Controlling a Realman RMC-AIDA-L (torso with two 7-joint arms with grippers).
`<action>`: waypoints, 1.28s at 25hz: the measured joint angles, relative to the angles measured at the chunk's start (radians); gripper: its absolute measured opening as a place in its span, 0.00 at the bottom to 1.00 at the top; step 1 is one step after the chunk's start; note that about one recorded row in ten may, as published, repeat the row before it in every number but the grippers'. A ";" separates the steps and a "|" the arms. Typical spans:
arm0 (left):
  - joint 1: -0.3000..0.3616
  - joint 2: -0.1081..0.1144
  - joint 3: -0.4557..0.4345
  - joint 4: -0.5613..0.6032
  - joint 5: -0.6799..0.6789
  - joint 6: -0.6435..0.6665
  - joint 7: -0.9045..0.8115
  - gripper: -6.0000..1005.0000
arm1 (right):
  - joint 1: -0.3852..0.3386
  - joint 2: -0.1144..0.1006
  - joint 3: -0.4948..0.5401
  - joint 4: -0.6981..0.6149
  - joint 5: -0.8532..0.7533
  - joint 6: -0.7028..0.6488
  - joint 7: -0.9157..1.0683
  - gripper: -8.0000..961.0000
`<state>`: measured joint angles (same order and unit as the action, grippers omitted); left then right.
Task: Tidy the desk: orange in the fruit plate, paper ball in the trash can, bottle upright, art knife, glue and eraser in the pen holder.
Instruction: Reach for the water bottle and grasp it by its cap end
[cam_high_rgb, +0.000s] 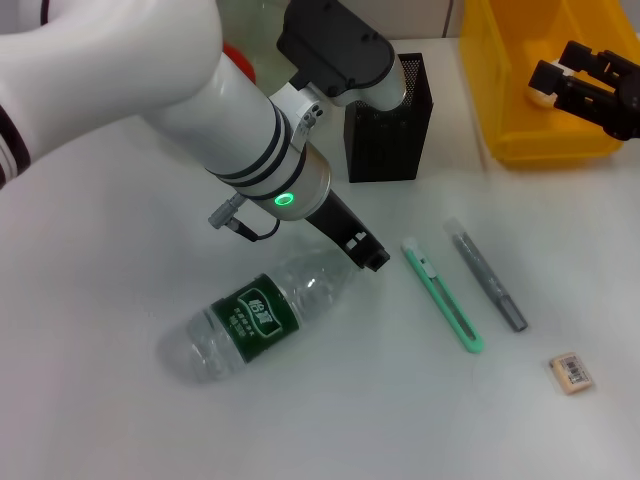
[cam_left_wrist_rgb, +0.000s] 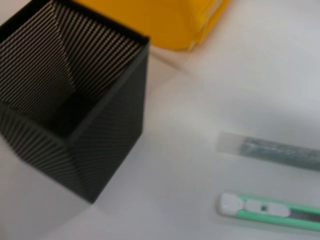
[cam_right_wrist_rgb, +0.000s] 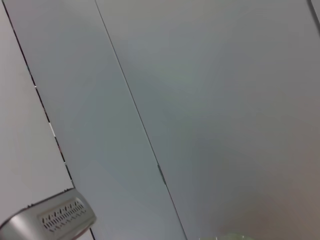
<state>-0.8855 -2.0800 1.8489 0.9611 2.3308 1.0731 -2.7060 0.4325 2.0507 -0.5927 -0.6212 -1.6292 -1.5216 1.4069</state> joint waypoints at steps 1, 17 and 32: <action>0.001 0.000 -0.009 0.000 -0.010 0.009 0.018 0.46 | -0.002 0.000 0.000 0.000 0.000 0.000 -0.005 0.84; 0.002 0.000 -0.013 -0.008 -0.006 0.021 0.029 0.48 | 0.003 0.000 0.000 0.028 0.004 0.000 -0.018 0.84; 0.001 0.000 -0.006 -0.018 0.041 0.025 0.018 0.73 | 0.003 0.000 0.002 0.029 0.006 -0.005 -0.019 0.84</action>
<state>-0.8842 -2.0801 1.8429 0.9436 2.3719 1.0980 -2.6880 0.4356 2.0509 -0.5905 -0.5920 -1.6233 -1.5262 1.3882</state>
